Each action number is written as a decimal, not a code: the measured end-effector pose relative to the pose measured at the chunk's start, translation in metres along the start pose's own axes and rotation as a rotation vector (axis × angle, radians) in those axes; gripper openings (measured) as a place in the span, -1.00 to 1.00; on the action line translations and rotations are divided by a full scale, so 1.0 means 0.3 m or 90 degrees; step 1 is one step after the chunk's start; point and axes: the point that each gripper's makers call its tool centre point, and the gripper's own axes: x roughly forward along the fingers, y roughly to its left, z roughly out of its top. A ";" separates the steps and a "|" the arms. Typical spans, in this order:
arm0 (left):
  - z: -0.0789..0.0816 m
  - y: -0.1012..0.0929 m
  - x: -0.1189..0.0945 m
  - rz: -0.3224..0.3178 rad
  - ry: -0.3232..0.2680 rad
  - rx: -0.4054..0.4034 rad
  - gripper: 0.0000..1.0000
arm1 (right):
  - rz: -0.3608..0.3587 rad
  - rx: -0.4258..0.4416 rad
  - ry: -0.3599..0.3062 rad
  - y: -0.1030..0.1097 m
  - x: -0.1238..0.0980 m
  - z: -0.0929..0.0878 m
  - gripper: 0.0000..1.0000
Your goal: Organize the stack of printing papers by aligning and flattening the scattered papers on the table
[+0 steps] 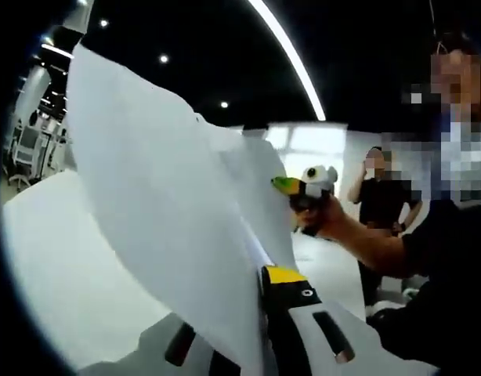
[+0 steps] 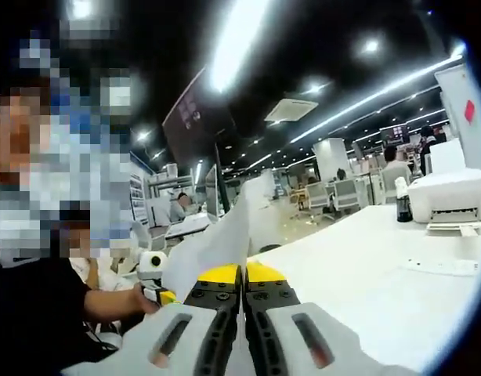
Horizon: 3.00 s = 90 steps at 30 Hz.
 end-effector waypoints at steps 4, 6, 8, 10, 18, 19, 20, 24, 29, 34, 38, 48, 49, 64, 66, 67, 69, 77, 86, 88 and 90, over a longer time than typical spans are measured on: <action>-0.002 -0.002 0.002 -0.002 0.001 0.001 -0.83 | 0.003 0.002 0.003 0.005 0.015 -0.006 -1.00; -0.002 -0.002 0.002 -0.001 0.001 0.002 -0.81 | 0.005 0.002 0.004 0.007 0.020 -0.008 -1.00; -0.002 -0.004 0.003 -0.002 0.001 0.002 -0.80 | 0.007 0.002 0.005 0.009 0.024 -0.010 -1.00; -0.001 -0.005 0.004 -0.005 0.000 0.002 -0.79 | 0.008 0.004 0.006 0.010 0.028 -0.013 -1.00; 0.004 -0.004 0.003 -0.011 -0.005 -0.006 -0.74 | 0.007 0.008 0.009 0.013 0.039 -0.023 -1.00; 0.005 -0.005 0.003 -0.012 -0.006 -0.007 -0.73 | 0.007 0.008 0.009 0.013 0.039 -0.023 -1.00; 0.005 -0.006 0.002 -0.013 -0.006 -0.008 -0.72 | 0.007 0.008 0.009 0.014 0.039 -0.024 -1.00; 0.011 -0.009 -0.001 -0.018 -0.012 -0.013 -0.72 | -0.002 0.004 0.019 -0.002 0.047 -0.042 -1.00; 0.017 -0.020 -0.004 -0.024 -0.018 -0.020 -0.72 | -0.027 -0.005 0.023 -0.054 0.021 -0.031 -1.00; 0.018 -0.026 -0.004 -0.028 -0.019 -0.021 -0.72 | -0.043 -0.014 0.024 -0.081 0.000 -0.024 -1.00; 0.023 -0.030 -0.006 -0.032 -0.025 -0.027 -0.72 | -0.051 -0.015 0.022 -0.096 -0.012 -0.021 -1.00; 0.018 -0.033 -0.002 -0.032 -0.021 -0.025 -0.68 | -0.019 -0.005 0.022 -0.036 0.046 -0.044 -1.00; 0.019 -0.033 -0.003 -0.032 -0.021 -0.027 -0.68 | -0.015 -0.001 0.023 -0.032 0.053 -0.047 -1.00; 0.019 -0.025 -0.001 -0.034 -0.018 -0.024 -0.63 | 0.033 0.005 0.052 0.055 0.171 -0.113 -1.00; 0.020 -0.024 0.000 -0.034 -0.019 -0.024 -0.62 | 0.037 0.004 0.055 0.061 0.178 -0.116 -1.00; 0.023 -0.014 -0.003 -0.034 -0.020 -0.024 -0.60 | 0.039 0.002 0.057 0.063 0.179 -0.117 -1.00; 0.027 -0.002 -0.005 -0.037 -0.020 -0.026 -0.58 | 0.041 -0.001 0.059 0.065 0.179 -0.119 -1.00; 0.029 0.011 -0.007 -0.047 -0.017 -0.030 -0.53 | 0.021 -0.007 0.061 0.029 0.148 -0.111 -1.00; 0.024 -0.004 -0.005 -0.045 -0.015 -0.031 -0.50 | 0.055 0.003 0.058 0.088 0.192 -0.128 -1.00; 0.025 0.004 -0.007 -0.045 -0.016 -0.032 -0.50 | 0.056 0.006 0.058 0.091 0.194 -0.130 -1.00; 0.025 0.003 -0.008 -0.044 -0.017 -0.032 -0.51 | 0.056 0.007 0.057 0.091 0.194 -0.130 -1.00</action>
